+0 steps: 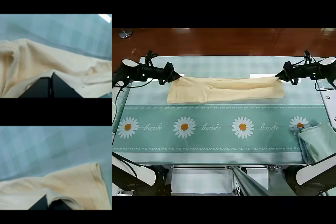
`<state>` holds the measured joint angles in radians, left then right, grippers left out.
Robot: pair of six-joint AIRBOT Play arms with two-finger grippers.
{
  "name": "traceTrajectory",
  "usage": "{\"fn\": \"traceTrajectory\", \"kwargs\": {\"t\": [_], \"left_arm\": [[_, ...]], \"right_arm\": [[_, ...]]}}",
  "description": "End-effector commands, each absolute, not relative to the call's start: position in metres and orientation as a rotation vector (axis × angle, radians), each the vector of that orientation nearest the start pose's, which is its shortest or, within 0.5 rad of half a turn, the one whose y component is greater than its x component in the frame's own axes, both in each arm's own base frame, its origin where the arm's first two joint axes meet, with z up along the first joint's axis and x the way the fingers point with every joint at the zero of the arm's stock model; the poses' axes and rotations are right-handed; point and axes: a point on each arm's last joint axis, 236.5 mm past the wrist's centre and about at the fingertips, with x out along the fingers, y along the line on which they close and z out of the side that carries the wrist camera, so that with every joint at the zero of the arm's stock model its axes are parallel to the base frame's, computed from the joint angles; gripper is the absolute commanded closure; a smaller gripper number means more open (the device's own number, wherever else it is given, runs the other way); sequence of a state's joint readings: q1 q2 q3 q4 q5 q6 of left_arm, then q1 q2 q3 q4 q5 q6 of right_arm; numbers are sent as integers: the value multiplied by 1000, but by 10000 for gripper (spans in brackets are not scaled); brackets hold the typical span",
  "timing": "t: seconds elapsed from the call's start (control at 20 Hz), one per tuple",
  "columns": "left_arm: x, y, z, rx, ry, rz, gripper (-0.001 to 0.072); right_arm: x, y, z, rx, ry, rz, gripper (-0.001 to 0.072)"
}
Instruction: Fold the shirts.
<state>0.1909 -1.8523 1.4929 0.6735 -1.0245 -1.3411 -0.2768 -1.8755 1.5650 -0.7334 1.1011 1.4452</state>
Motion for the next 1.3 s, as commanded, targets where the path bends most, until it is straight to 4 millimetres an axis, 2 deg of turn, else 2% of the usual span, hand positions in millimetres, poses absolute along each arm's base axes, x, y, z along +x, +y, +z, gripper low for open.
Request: {"fn": "traceTrajectory", "kwargs": {"t": [0.0, 0.05, 0.1, 0.15, 0.2, 0.25, 0.35, 0.4, 0.45, 0.5, 0.55, 0.6, 0.7, 0.85, 0.95, 1.1, 1.15, 1.25], "left_arm": [[532, -59, -66, -832, 1179, -294, 685], [531, -60, -68, -834, 1185, -296, 683], [531, -60, -69, -835, 1187, -297, 512], [527, -62, -66, -835, 1203, -315, 31], [523, -59, -59, -833, 1226, -337, 6], [516, -45, -50, -828, 1260, -337, 7], [487, 7, -43, -804, 1391, -207, 9], [466, 36, -41, -773, 1461, -126, 9], [443, 65, -39, -723, 1509, -48, 8], [427, 87, -37, -685, 1527, 16, 9], [416, 99, -33, -669, 1513, 59, 9], [414, 102, -29, -676, 1468, 81, 8], [419, 89, -16, -661, 1325, 53, 9], [425, 37, 16, -619, 1113, -77, 9], [418, -1, 33, -599, 1054, -159, 8], [409, -57, 37, -554, 1086, -277, 8], [409, -74, 34, -537, 1092, -308, 8], [413, -108, 26, -505, 1101, -362, 20]], "right_arm": [[541, 14, -60, 941, 1166, 209, 679], [540, 15, -64, 944, 1174, 207, 678], [540, 15, -66, 945, 1178, 209, 552], [540, 15, -65, 948, 1175, 211, 202], [541, 12, -57, 939, 1164, 230, 91], [541, 4, -44, 922, 1157, 249, 91], [536, -29, -19, 878, 1135, 238, 91], [530, -47, -14, 858, 1130, 207, 91], [520, -62, -17, 840, 1156, 175, 91], [507, -71, -26, 840, 1211, 145, 91], [497, -74, -38, 838, 1269, 128, 91], [488, -68, -50, 835, 1329, 136, 91], [479, -50, -72, 850, 1417, 162, 91], [474, -21, -94, 847, 1502, 197, 91], [472, -6, -101, 843, 1535, 210, 91], [478, 26, -98, 823, 1537, 271, 106], [482, 36, -94, 815, 1527, 293, 232], [486, 44, -85, 788, 1517, 317, 675]]}}
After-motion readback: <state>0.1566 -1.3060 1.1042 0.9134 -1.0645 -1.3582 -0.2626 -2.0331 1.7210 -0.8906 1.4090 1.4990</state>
